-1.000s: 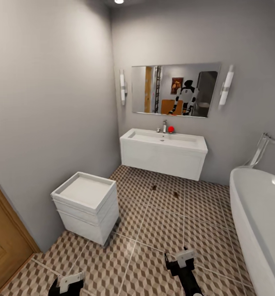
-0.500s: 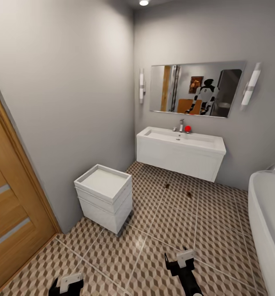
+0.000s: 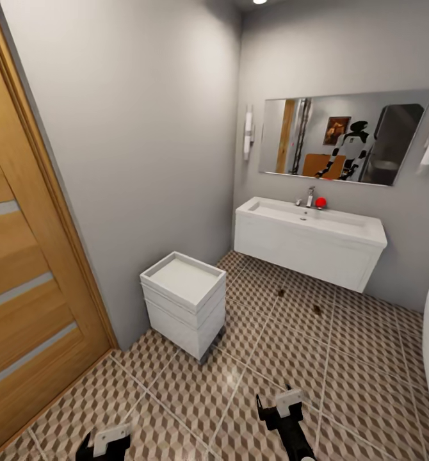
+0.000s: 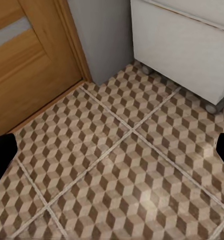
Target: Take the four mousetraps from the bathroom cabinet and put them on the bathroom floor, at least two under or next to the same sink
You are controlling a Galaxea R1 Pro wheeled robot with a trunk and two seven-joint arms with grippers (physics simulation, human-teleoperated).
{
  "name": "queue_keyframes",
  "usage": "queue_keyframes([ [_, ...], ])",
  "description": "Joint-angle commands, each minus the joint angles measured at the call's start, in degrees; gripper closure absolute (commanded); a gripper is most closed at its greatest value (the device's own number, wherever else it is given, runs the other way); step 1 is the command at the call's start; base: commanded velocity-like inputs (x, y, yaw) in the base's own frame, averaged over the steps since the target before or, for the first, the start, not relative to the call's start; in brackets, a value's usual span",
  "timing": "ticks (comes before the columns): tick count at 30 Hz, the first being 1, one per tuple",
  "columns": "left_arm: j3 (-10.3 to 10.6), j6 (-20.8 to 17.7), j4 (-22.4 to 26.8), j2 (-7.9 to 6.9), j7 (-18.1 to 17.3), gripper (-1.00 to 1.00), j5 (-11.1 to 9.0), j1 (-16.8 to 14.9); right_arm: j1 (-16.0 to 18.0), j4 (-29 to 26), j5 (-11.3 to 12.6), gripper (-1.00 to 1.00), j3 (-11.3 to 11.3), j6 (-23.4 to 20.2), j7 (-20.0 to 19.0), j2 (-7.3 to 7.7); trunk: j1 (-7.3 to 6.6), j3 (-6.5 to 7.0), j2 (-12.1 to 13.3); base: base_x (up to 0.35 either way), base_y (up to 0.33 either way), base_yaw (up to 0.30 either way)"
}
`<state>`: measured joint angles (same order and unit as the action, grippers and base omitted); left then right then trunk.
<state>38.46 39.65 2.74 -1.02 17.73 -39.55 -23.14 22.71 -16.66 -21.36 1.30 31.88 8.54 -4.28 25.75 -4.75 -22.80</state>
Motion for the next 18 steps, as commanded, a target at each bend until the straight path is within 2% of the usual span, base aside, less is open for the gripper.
queue_keyframes([
  [1, 0.50, -0.01, 0.07, -0.01, 0.55, -1.00, 0.00, -0.04, 0.05, 0.05, -0.61, -1.00, 0.14, 0.11, 0.43, -0.02, 0.03, -0.15, -0.12, 0.000, 0.000, 0.248],
  [18, 0.50, -0.01, 0.07, 0.05, 0.55, -1.00, 0.00, 0.00, 0.05, 0.05, -0.61, -1.00, 0.14, 0.11, 0.43, -0.02, 0.03, -0.65, -0.12, 0.000, 0.000, 0.248],
])
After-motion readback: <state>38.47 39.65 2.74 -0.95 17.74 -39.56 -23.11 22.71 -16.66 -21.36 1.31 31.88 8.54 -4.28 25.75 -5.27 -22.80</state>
